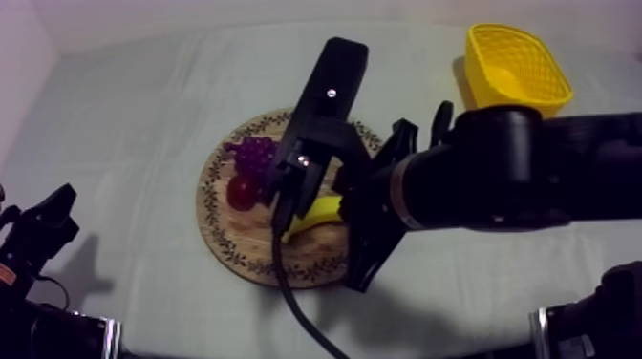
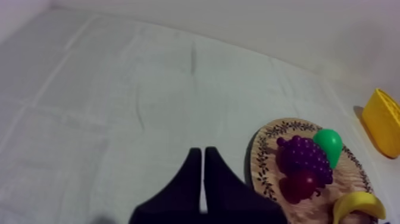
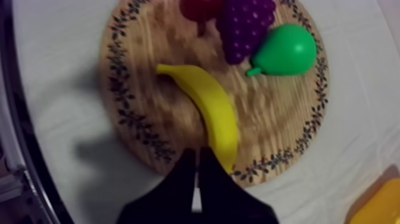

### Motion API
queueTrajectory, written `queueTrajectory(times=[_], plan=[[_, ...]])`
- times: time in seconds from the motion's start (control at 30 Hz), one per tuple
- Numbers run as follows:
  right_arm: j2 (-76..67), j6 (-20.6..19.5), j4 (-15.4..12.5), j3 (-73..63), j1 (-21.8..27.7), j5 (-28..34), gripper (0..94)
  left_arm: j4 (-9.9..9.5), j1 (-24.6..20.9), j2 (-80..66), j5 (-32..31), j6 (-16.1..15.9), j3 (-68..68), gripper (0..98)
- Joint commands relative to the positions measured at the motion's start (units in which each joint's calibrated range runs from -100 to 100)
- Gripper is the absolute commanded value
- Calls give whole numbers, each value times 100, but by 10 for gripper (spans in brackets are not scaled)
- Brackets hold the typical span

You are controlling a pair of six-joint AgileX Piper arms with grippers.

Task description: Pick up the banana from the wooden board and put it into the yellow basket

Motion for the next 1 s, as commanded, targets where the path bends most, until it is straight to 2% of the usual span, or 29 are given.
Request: queueTrajectory(times=[0.0,0.2,0.23,0.27,0.37,0.43,0.5,0.77,0.97], plan=[[63,-27,73,68,120,-107,7,-1,1,0,-1,-1,-3,1],[196,25,128,101,359,-275,13,-1,1,0,-1,-1,-3,1],[205,77,110,98,377,-279,42,-1,1,0,-1,-1,-3,1],[215,106,98,100,389,-285,103,-1,1,0,-1,-1,-3,1],[214,276,-87,57,441,-288,384,-1,1,0,-1,-1,-3,1],[194,401,-213,12,461,-266,473,-1,1,0,-1,-1,-3,1],[170,436,-267,-4,454,-250,493,-1,1,0,-1,-1,-3,1],[150,518,-415,-1,423,-262,469,-1,1,0,-1,1,-3,1],[362,521,-410,12,394,-325,460,-1,1,0,-1,-1,-3,1]])
